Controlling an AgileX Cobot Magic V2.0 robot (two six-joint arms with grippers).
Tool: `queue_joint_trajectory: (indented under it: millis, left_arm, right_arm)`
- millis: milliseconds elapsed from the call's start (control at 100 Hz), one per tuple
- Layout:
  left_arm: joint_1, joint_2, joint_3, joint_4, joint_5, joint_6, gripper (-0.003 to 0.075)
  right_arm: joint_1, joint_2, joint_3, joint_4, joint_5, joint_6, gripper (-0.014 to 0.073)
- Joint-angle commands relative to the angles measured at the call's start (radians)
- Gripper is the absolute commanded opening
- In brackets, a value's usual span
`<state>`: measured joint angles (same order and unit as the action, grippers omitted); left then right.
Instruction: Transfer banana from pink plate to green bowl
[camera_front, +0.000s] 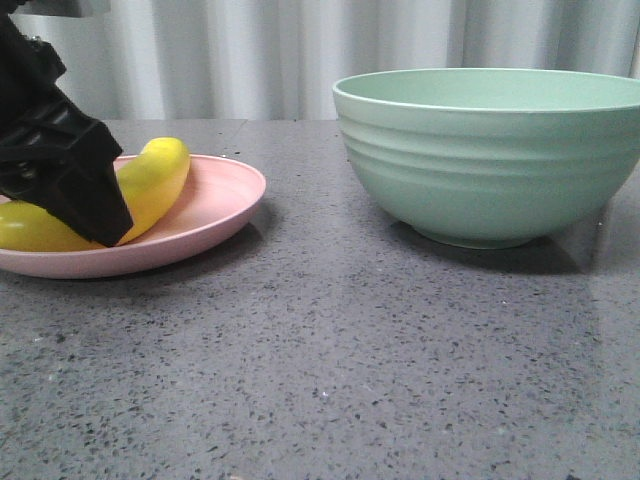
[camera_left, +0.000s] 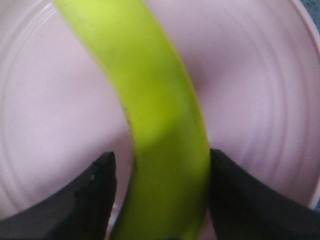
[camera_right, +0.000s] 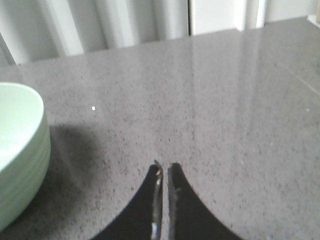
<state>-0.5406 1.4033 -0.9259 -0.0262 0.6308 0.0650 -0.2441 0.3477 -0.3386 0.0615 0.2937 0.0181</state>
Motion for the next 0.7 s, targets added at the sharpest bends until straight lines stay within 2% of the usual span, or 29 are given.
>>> queue_joint_trajectory:
  millis: [0, 240, 430, 580, 690]
  left_arm:
    - [-0.006, -0.026, -0.032, 0.011, -0.033, 0.002, 0.0256]
    - [-0.006, -0.026, -0.032, 0.026, -0.047, 0.002, -0.0021]
    - [-0.008, -0.028, -0.083, 0.041, -0.032, 0.029, -0.0020]
    - [-0.008, -0.035, -0.171, -0.056, 0.044, 0.120, -0.0020]
    - [-0.038, -0.057, -0.227, -0.088, 0.099, 0.135, -0.0020]
  right_arm:
    - [-0.002, 0.016, -0.038, 0.001, -0.103, -0.006, -0.0065]
    - [0.009, 0.016, -0.044, 0.001, -0.087, -0.006, -0.0065]
    - [0.101, 0.051, -0.141, -0.012, 0.040, -0.045, -0.0065]
    - [0.206, 0.156, -0.277, -0.005, 0.212, -0.056, -0.0062]
    - [0.301, 0.258, -0.385, 0.049, 0.276, -0.056, -0.0031]
